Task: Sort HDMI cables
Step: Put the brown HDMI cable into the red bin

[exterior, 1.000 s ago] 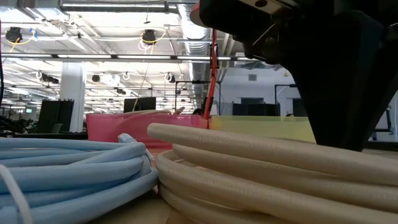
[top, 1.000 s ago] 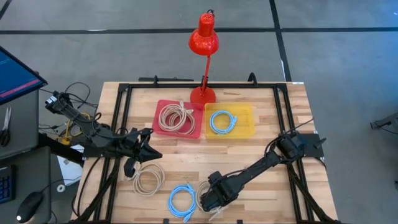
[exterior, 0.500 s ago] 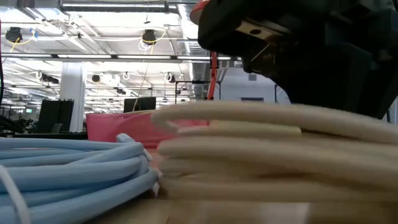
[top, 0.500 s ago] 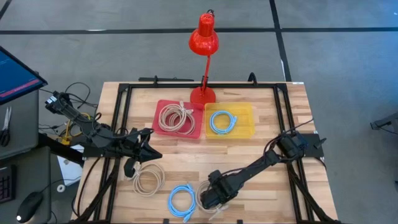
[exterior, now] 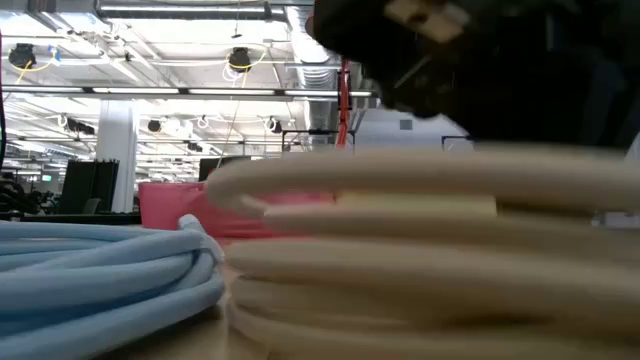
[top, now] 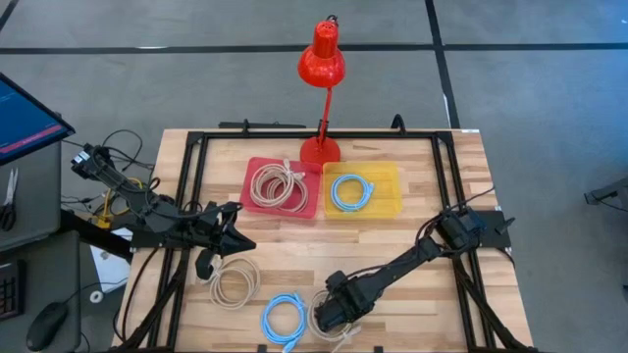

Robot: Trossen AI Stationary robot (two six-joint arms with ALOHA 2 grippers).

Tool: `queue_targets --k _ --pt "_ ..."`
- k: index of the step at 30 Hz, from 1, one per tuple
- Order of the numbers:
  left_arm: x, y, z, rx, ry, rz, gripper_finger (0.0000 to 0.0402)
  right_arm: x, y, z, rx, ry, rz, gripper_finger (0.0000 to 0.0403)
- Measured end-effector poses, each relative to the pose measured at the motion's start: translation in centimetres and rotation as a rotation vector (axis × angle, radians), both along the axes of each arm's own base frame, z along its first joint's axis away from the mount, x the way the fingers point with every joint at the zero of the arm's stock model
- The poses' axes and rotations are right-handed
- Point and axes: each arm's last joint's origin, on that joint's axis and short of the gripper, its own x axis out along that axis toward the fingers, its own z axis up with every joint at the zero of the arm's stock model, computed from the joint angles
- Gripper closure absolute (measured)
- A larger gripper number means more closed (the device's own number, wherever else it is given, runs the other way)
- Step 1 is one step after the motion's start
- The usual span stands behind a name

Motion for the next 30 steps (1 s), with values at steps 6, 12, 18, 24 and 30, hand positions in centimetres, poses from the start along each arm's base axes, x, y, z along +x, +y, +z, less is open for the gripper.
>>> queue_targets --k 6,12,18,24,30 --pt "0.0 0.0 0.0 0.001 0.002 0.0 0.0392 0.6 -0.4 3.1 -0.033 0.011 0.063 0.04" --pt "0.0 0.0 -0.1 0.003 0.004 0.0 0.0395 0.9 -1.9 6.9 -0.141 0.033 0.133 0.0401" --pt "0.0 0.0 0.0 0.003 0.004 0.001 0.0393 1.7 -4.4 11.3 -0.27 -0.021 0.232 0.0402" --pt "0.0 0.0 0.0 0.003 0.004 0.001 0.0395 2.6 -7.6 15.8 -0.401 -0.152 0.316 0.0402" --pt "0.0 0.1 0.0 -0.002 0.005 0.037 0.0394 1.4 -11.5 19.6 -0.504 -0.213 0.334 0.0402"
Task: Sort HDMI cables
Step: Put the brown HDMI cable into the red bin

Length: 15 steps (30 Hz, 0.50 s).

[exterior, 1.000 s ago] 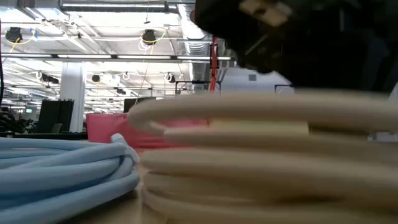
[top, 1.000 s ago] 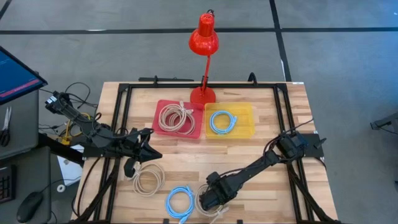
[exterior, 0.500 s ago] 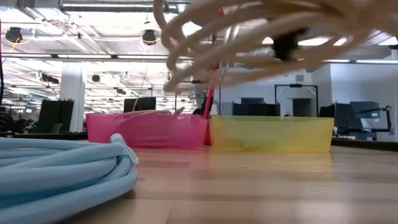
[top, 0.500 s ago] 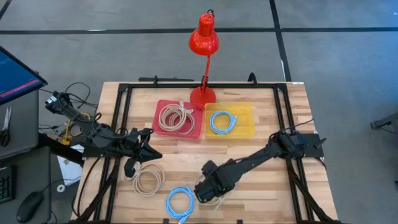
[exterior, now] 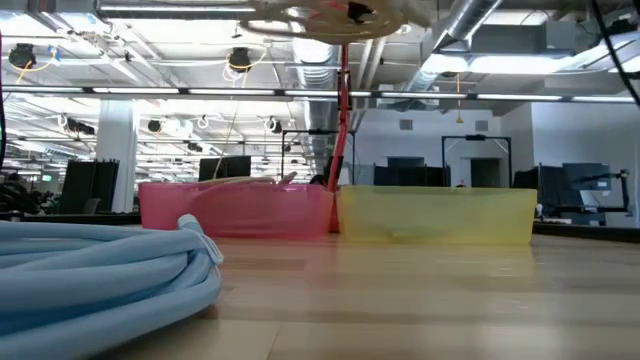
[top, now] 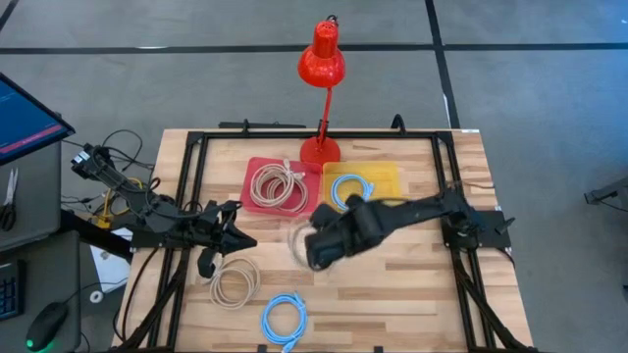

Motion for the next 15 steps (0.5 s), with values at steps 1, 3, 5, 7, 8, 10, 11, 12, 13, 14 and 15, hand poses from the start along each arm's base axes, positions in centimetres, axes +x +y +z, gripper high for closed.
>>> queue_targets --k 1,3,5,7,8,10,11,12,13,14,15 --pt "0.0 0.0 0.0 0.0 0.0 0.01 0.0395 -0.2 -0.6 0.5 -0.017 -0.007 0.005 0.0402" --pt "0.0 0.1 0.0 0.0 -0.002 0.029 0.0395 -0.4 -1.7 1.7 -0.036 -0.045 0.015 0.0402" --pt "0.0 0.1 0.0 0.0 -0.003 0.046 0.0395 -0.7 -2.6 2.8 -0.057 -0.076 0.033 0.0402" --pt "0.1 0.2 0.1 -0.003 -0.008 0.069 0.0392 -0.8 -3.3 3.6 -0.074 -0.115 0.053 0.0402" --pt "0.1 0.2 0.1 -0.002 -0.008 0.08 0.0391 -0.7 -3.7 4.0 -0.083 -0.136 0.06 0.0402" --pt "0.1 0.3 0.1 -0.004 -0.01 0.103 0.0388 -0.5 -4.3 4.6 -0.1 -0.168 0.082 0.0402" --pt "0.1 0.4 0.2 -0.008 -0.014 0.124 0.0387 -0.3 -4.6 4.8 -0.108 -0.189 0.096 0.0402" --pt "0.2 0.5 0.2 -0.02 -0.02 0.149 0.0385 0.0 -4.8 5.0 -0.117 -0.211 0.11 0.0402" --pt "0.2 0.7 0.3 -0.041 -0.024 0.171 0.0382 0.3 -5.0 5.1 -0.127 -0.225 0.126 0.0402" --pt "0.3 0.9 0.3 -0.063 -0.027 0.191 0.0379 0.5 -5.3 5.2 -0.137 -0.236 0.14 0.0402" --pt "0.5 1.1 0.4 -0.086 -0.03 0.207 0.0375 0.8 -5.5 5.3 -0.144 -0.249 0.155 0.0402"
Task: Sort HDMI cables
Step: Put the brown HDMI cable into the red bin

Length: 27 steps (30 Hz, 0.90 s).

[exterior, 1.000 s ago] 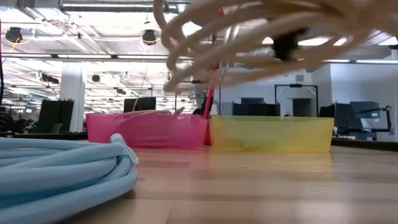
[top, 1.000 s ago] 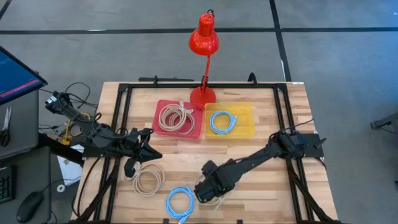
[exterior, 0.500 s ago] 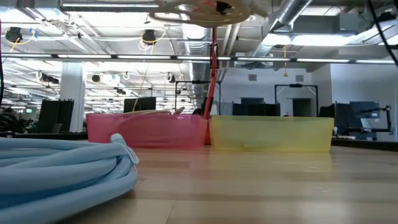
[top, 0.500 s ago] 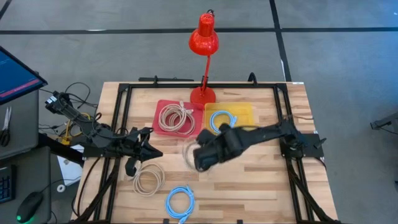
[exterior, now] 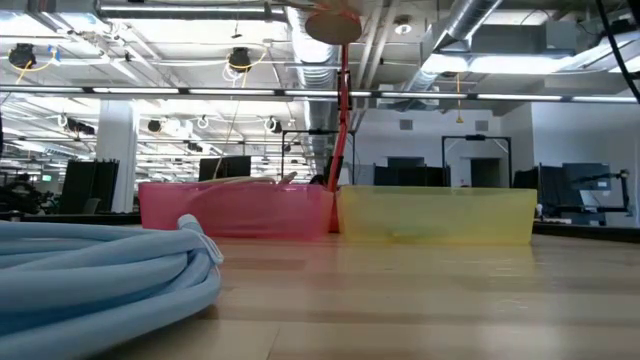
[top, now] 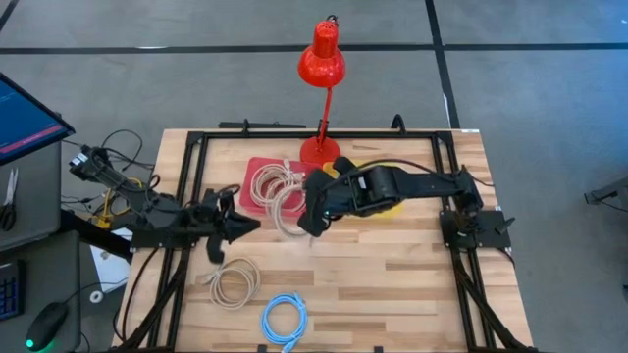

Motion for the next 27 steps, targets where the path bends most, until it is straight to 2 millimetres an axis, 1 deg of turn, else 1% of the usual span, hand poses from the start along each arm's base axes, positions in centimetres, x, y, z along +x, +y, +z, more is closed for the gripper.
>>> queue_targets --k 3,8,14,17,22,27 --pt "0.4 0.7 0.1 -0.073 -0.008 0.022 0.0357 0.7 -0.4 0.3 -0.008 -0.036 0.042 0.0403" --pt "1.0 2.0 0.1 -0.169 -0.017 0.083 0.0313 1.0 -1.2 0.1 -0.04 -0.015 0.058 0.0403" --pt "1.5 3.3 0.1 -0.222 -0.031 0.132 0.0264 0.0 -2.0 0.9 -0.068 0.012 0.07 0.0403" --pt "1.7 3.9 0.1 -0.284 -0.037 0.125 0.0243 -0.4 -2.1 1.3 -0.072 0.014 0.073 0.0403" --pt "2.1 4.8 0.1 -0.389 -0.039 0.093 0.0218 -0.7 -2.3 1.9 -0.081 -0.011 0.083 0.0403" --pt "2.2 5.3 0.2 -0.442 -0.044 0.056 0.0207 -0.9 -2.4 2.4 -0.088 -0.034 0.093 0.0403"
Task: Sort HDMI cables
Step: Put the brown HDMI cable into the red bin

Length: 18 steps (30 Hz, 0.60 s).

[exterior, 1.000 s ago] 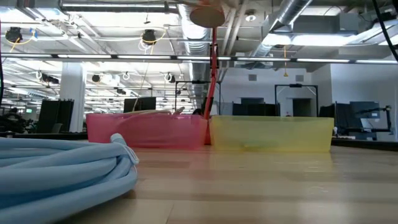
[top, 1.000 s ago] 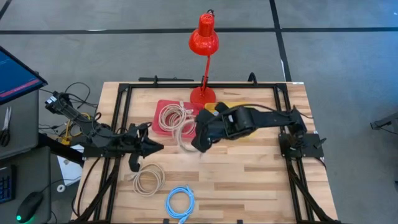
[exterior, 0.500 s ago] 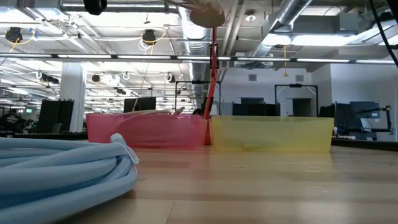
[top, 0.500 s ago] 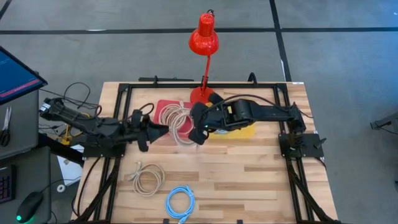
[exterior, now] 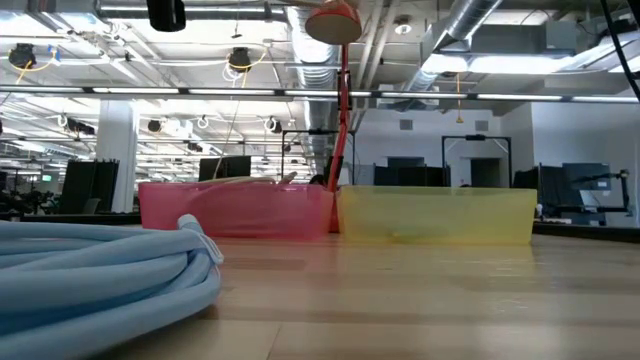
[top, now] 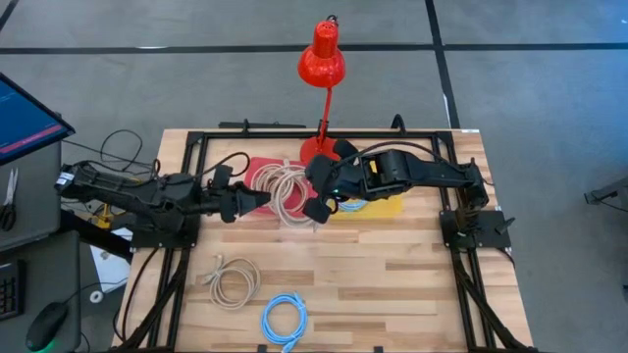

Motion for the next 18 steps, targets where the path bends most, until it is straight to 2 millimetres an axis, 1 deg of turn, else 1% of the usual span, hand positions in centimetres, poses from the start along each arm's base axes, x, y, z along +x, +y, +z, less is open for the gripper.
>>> queue_targets --k 8,12,18 --pt "0.02 0.07 0.18 -0.006 -0.019 -0.007 0.0209 0.32 0.06 0.35 -0.007 -0.04 0.019 0.0403" --pt "0.0 0.07 0.2 -0.005 -0.021 -0.008 0.021 0.18 0.18 0.12 0.03 -0.004 0.07 0.0403" --pt "-0.02 0.07 0.24 -0.003 -0.023 -0.008 0.0211 -0.57 0.54 -0.05 0.107 0.064 0.149 0.0403"
